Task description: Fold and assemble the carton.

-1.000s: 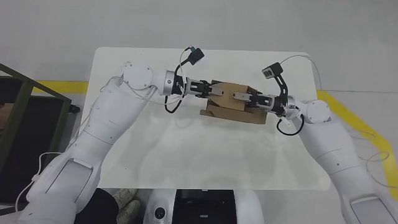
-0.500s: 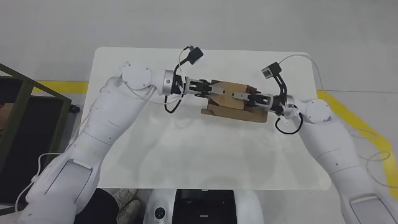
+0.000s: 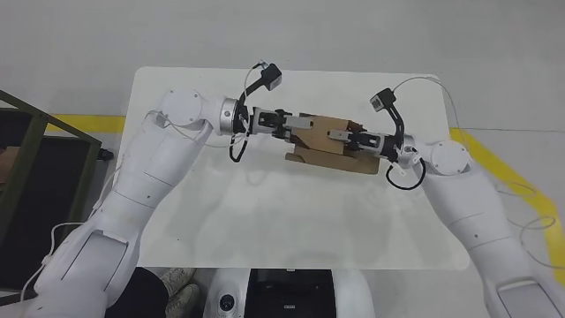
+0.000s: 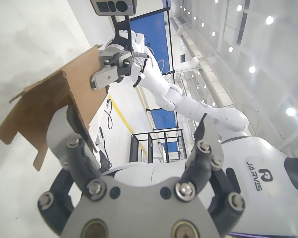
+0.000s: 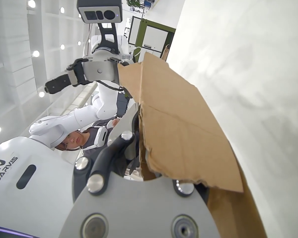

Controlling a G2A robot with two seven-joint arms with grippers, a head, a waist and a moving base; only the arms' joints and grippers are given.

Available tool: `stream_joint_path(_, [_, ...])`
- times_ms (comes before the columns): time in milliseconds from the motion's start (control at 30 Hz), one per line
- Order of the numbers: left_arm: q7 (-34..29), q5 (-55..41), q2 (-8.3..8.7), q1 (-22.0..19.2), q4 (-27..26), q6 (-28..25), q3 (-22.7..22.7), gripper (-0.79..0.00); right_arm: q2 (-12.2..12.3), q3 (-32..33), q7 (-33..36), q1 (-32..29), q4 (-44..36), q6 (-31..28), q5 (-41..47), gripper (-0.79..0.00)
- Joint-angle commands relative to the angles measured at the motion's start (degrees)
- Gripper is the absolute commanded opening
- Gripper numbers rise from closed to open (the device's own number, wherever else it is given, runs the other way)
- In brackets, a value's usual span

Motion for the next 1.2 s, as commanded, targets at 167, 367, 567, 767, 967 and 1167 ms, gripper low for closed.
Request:
stream_joint_path(167, [-0.1,-0.6,-0.02,0.2,-1.7,0.2,0.2,0.0,-0.1,-0.1,-0.3,-0.4,-0.9,0.5,-0.5,-0.785])
stream_joint_path(367, [1.9,1.3,-0.43,-0.8,-1.7,0.6,1.8,0.0,-0.3,-0.6,0.0,-0.7,-2.4,0.7,-1.3,-0.785])
stream_joint_path(567, [3.9,2.6,-1.08,-2.1,-0.5,0.5,3.8,0.0,-0.4,-0.8,-0.5,-1.2,-3.9,1.3,-2.3,-0.785])
stream_joint_path(767, [4.4,3.1,-1.49,-3.0,0.2,0.2,4.8,0.0,-0.4,-0.6,-0.7,-1.8,-4.5,1.2,-2.5,-0.785])
stream_joint_path(967, [4.8,3.6,-1.33,-2.7,-0.6,-0.4,4.1,0.0,-0.3,0.2,-0.9,-2.4,-4.7,1.5,-2.3,-0.785])
stream_joint_path(1167, [4.8,3.2,-0.45,-0.4,-2.4,-1.1,1.1,0.0,0.1,2.0,-0.9,-3.5,-5.1,1.3,-1.1,-0.785])
